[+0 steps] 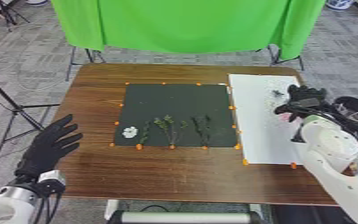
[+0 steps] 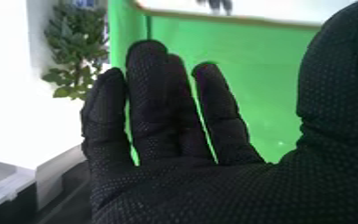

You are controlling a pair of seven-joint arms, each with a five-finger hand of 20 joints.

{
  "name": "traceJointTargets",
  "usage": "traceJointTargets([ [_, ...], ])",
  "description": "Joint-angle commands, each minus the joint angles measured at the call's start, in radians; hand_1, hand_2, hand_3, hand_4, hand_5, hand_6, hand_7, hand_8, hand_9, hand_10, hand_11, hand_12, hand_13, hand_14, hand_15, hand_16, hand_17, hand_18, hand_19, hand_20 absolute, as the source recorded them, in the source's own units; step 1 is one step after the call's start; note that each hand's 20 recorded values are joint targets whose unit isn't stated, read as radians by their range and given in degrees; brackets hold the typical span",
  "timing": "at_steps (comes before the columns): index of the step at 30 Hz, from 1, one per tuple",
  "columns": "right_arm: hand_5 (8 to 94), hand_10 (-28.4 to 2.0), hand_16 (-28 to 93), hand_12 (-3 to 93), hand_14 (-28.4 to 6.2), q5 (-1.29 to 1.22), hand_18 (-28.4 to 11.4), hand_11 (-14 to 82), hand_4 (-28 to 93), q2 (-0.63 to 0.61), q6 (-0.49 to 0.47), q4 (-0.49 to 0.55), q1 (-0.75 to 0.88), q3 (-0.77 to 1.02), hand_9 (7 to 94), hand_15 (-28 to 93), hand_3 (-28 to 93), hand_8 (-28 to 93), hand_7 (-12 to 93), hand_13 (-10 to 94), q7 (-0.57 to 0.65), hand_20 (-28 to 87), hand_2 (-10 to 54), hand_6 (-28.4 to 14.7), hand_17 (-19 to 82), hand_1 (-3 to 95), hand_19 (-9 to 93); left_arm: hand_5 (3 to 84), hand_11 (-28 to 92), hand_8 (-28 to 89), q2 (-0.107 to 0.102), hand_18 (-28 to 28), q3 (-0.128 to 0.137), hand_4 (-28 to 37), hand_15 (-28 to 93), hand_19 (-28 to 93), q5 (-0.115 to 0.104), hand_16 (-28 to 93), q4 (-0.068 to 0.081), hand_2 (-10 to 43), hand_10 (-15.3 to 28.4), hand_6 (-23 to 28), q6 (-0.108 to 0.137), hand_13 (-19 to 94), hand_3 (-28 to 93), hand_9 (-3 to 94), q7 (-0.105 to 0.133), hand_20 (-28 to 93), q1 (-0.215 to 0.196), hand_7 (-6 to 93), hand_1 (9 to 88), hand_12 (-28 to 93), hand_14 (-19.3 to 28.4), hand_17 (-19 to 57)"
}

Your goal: Arrange flowers

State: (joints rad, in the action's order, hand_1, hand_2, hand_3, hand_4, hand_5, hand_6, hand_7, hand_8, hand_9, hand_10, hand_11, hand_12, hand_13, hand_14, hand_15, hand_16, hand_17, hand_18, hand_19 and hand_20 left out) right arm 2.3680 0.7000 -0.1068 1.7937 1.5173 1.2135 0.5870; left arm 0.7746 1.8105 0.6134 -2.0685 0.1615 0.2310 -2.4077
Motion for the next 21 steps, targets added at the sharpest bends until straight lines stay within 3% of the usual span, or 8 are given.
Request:
traceJointTargets([
  [1,36.7,-13.0,21,25.7,-12.0,0.009,-21.8,35.5,-28,-0.02,0.014,-0.001,0.062,0.002,43.2,77,87,-14,35,43,-0.012,52,-9.5,-4.3,17,22.2,77,26.7,20,-11,0.016,23.0,0.009,-24.1,31,44,0.007,0,-0.01,-0.3,12.1,2.7,-0.008,21,70,24.2,-0.011,8,-0.022,20.9,26.0,16,16.5,-9.9],
  [5,39.7,-12.3,22,24.8,-11.5,0.043,-21.7,36.4,-28,-0.024,0.071,-0.019,0.057,-0.021,46.0,78,87,-15,37,45,-0.021,52,-9.5,-3.5,17,22.8,77,26.8,20,-11,0.017,23.0,0.001,-24.1,31,44,0.012,0,-0.007,-0.2,12.1,2.7,-0.018,21,70,24.4,-0.019,8,-0.01,20.8,26.0,16,16.5,-9.9],
  [10,43.5,-10.9,23,24.0,-9.8,0.074,-21.3,38.1,-28,-0.028,0.11,-0.04,0.032,-0.056,51.1,77,88,-17,39,48,-0.02,52,-9.5,-1.4,20,25.9,78,26.7,20,-11,0.016,23.0,-0.004,-24.2,31,44,0.009,0,-0.008,-0.3,12.2,2.8,-0.012,21,70,24.4,-0.015,8,-0.01,20.9,25.9,15,16.5,-9.9],
  [14,50.9,-8.5,27,24.3,-7.6,0.103,-20.4,39.8,-28,-0.034,0.171,-0.063,0.009,-0.094,57.8,75,88,-16,43,56,-0.014,51,-9.5,2.0,23,33.4,80,26.8,20,-11,0.015,23.0,0.001,-24.2,31,44,0.007,0,-0.009,-0.2,12.2,2.8,-0.009,21,70,24.4,-0.01,8,-0.018,20.9,25.9,15,16.5,-9.9],
  [17,54.6,-5.5,31,43.5,-5.9,0.096,-20.0,24.1,-28,-0.033,0.135,-0.059,0.015,-0.085,72.7,73,82,-4,49,62,-0.019,50,-9.5,2.8,25,41.7,81,26.8,20,-11,0.015,23.0,0.003,-24.2,31,44,0.007,0,-0.01,-0.3,12.3,2.8,-0.008,21,70,24.4,-0.012,8,-0.02,20.9,25.9,15,16.5,-9.9],
  [21,57.0,-4.6,34,47.5,-4.9,0.088,-19.8,21.3,-28,-0.038,0.116,-0.056,0.03,-0.073,77.1,72,82,-2,51,64,-0.024,49,-9.5,3.4,26,44.2,81,26.8,20,-11,0.014,23.0,0.0,-24.2,31,44,0.005,0,-0.01,-0.2,12.3,2.8,-0.005,21,70,24.5,-0.009,8,-0.022,20.9,25.9,15,16.6,-9.9],
])
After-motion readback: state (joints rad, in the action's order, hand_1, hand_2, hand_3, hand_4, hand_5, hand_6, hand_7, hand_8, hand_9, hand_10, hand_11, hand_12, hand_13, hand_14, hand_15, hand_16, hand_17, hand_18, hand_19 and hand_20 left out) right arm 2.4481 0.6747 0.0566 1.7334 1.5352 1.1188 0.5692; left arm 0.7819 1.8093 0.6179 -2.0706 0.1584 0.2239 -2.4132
